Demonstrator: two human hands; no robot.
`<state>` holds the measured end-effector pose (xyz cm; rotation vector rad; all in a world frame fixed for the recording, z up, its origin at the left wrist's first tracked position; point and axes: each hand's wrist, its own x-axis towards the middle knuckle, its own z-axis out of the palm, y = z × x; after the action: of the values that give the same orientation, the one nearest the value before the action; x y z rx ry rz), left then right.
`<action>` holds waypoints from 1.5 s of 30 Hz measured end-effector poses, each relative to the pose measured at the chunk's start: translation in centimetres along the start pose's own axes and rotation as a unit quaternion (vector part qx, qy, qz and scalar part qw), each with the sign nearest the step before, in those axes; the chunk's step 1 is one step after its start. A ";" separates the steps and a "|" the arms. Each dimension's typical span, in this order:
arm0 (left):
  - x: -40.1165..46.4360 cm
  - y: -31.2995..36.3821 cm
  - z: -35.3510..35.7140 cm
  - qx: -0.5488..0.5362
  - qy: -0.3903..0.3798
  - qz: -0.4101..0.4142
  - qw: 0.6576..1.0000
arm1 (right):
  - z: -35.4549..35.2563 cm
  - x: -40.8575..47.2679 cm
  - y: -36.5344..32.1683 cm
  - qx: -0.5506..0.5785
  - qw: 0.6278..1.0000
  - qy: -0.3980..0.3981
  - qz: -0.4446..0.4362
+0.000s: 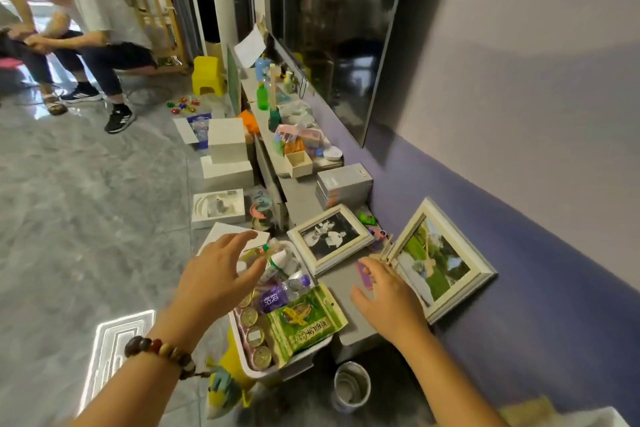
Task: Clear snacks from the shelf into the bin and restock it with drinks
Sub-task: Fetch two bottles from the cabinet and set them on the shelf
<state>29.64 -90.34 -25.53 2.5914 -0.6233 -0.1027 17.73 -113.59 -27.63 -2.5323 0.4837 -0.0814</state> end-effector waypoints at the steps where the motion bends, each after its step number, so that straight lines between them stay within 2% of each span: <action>1: 1.0 -1.3 0.7 0.003 -0.007 -0.009 1.000 | 1.2 1.1 0.0 -0.001 1.000 -0.011 0.006; 7: 7.8 -9.2 4.9 0.016 -0.068 -0.032 0.997 | 9.1 8.0 -1.3 -0.003 0.997 -0.060 0.041; 15: 15.2 -16.6 10.8 0.061 -0.138 0.005 0.989 | 19.9 14.6 -2.3 0.004 0.992 -0.088 0.086; 23: 17.9 -22.0 22.1 0.079 -0.196 -0.014 0.977 | 27.5 19.7 4.8 -0.039 0.982 -0.107 0.152; 28: 18.1 -23.5 26.9 0.140 -0.201 -0.045 0.969 | 30.8 21.6 8.4 -0.075 0.975 -0.146 0.148; 33: 18.3 -24.6 28.5 0.132 -0.164 -0.049 0.976 | 33.4 22.3 9.6 -0.051 0.968 -0.198 0.149; 39: 17.9 -24.8 27.7 0.142 -0.169 -0.027 0.975 | 34.0 21.3 9.5 0.023 0.969 -0.161 0.185; 42: 16.7 -24.9 26.1 0.134 -0.159 -0.032 0.978 | 33.1 20.3 8.3 0.043 0.975 -0.151 0.154; 45: 16.2 -23.8 23.8 0.125 -0.149 -0.001 0.981 | 31.4 19.7 5.8 0.011 0.986 -0.136 0.096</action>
<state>49.73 -89.03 -57.01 2.8453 -0.7824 -0.4468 39.21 -109.11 -58.11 -2.4130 0.6062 0.3258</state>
